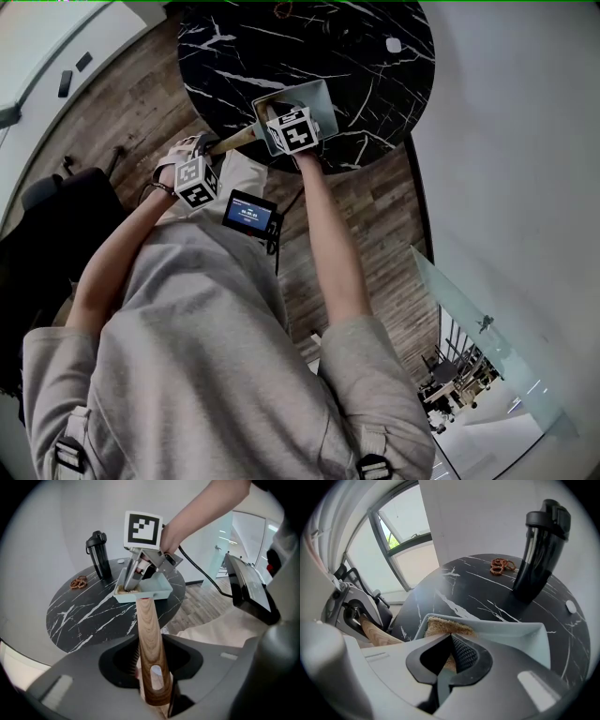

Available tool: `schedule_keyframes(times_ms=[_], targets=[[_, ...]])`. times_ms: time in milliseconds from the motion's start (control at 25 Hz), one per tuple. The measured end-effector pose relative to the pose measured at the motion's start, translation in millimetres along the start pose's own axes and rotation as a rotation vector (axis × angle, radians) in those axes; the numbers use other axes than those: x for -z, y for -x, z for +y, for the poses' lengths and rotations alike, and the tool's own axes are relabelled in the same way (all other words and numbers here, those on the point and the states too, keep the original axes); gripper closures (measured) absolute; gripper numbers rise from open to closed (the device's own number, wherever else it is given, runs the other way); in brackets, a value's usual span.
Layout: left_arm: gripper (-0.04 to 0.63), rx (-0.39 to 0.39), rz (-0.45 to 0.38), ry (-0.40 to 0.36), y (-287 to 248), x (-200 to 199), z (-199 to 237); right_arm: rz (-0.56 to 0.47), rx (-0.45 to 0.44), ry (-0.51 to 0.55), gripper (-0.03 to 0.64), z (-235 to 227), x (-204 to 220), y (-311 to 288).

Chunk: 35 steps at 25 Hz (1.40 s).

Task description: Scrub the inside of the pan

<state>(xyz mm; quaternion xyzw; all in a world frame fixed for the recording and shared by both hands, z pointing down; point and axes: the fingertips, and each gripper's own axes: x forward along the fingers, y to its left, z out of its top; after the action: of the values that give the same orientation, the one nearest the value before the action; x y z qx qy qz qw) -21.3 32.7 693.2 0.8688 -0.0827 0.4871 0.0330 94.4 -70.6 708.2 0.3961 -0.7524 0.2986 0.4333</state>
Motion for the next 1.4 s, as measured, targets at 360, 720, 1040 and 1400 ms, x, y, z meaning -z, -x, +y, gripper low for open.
schedule_keyframes(times_ms=[360,720,1040,1400], targets=[[0.470,-0.008,0.001,-0.011,1,0,4,-0.025,0.022,0.141,0.408,-1,7,29],[0.469,-0.012,0.005,-0.015,1,0,4,0.095,0.115,0.130,0.501,-13,16,12],[0.470,-0.014,0.007,-0.012,1,-1,4,0.011,0.288,0.133,0.597,-58,5,64],[0.472,-0.014,0.002,0.007,1,0,5,0.252,0.448,0.355,0.595,-101,59,53]])
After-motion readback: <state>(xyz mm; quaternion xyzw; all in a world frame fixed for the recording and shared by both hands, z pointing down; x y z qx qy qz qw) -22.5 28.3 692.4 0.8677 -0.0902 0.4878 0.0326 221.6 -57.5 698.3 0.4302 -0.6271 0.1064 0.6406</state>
